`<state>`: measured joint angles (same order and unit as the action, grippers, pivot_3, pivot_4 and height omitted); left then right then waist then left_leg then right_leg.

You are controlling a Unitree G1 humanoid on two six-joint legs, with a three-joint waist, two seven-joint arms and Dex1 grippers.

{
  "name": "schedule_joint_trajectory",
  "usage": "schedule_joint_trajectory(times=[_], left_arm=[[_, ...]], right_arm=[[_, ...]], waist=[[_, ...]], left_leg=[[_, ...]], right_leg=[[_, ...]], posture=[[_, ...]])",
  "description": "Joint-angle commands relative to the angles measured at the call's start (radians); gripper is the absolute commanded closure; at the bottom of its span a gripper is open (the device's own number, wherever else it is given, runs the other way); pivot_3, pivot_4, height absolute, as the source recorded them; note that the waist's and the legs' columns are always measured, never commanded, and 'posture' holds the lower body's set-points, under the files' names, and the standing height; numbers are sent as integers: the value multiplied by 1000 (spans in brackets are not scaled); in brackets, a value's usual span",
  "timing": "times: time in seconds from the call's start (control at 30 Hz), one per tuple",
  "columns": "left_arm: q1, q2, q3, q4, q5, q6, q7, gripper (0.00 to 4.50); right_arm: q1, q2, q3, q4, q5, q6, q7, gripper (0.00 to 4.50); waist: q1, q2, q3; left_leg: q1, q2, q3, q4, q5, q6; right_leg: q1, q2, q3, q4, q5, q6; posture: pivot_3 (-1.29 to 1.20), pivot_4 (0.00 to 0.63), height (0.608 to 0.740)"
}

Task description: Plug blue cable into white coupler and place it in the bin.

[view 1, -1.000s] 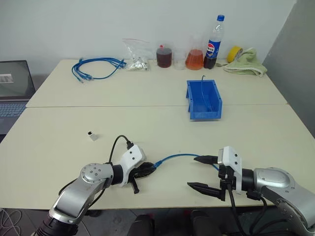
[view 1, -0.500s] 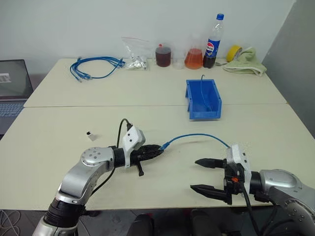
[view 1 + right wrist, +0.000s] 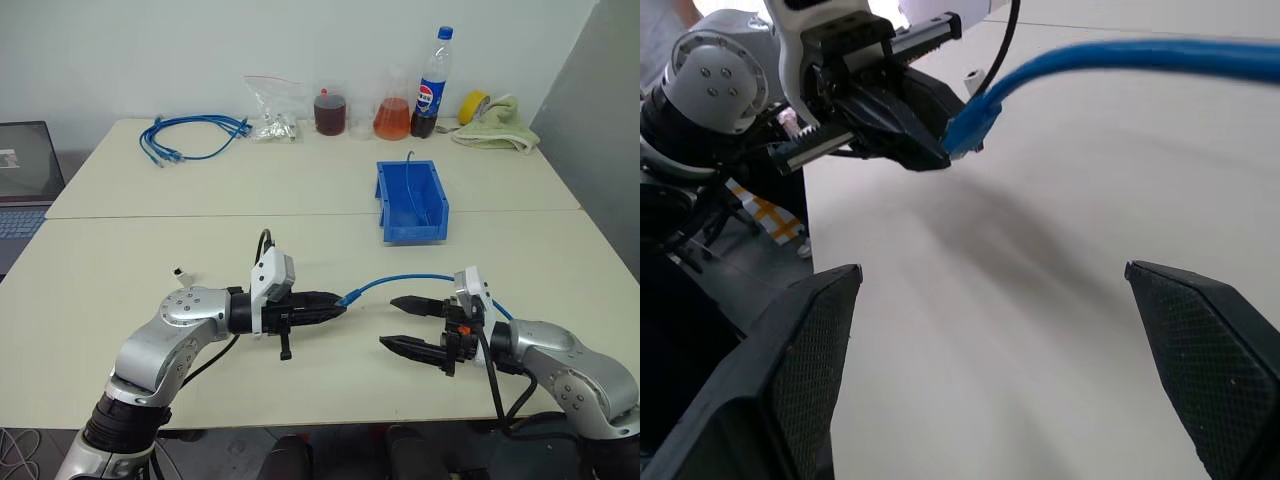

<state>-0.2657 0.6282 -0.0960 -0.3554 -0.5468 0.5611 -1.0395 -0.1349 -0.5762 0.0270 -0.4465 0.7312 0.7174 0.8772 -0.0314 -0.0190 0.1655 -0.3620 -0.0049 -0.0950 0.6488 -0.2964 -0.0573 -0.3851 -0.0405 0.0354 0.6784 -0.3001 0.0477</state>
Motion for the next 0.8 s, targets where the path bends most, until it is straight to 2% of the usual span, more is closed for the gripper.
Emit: schedule_joint_trajectory(times=[0.03,0.37,0.8], left_arm=[[4,7,17,-37,-27,-4,-9,4280],[1,3,28,-35,-78,36,5,4280],[-9,16,55,-36,-139,97,10,4280]], right_arm=[[-62,45,18,-4,39,19,-23,0],[-125,130,27,-6,97,74,-61,0],[-128,142,48,4,107,88,-55,0]], waist=[[0,0,0],[0,0,0],[0,0,0]], left_leg=[[0,0,0,0,0,0],[-1,0,-1,0,0,0],[-1,0,-1,0,0,0]], right_leg=[[0,0,0,0,0,0],[-1,0,0,0,0,0],[-1,0,0,1,0,0]], posture=[[0,150,740],[0,150,740],[0,150,740]])
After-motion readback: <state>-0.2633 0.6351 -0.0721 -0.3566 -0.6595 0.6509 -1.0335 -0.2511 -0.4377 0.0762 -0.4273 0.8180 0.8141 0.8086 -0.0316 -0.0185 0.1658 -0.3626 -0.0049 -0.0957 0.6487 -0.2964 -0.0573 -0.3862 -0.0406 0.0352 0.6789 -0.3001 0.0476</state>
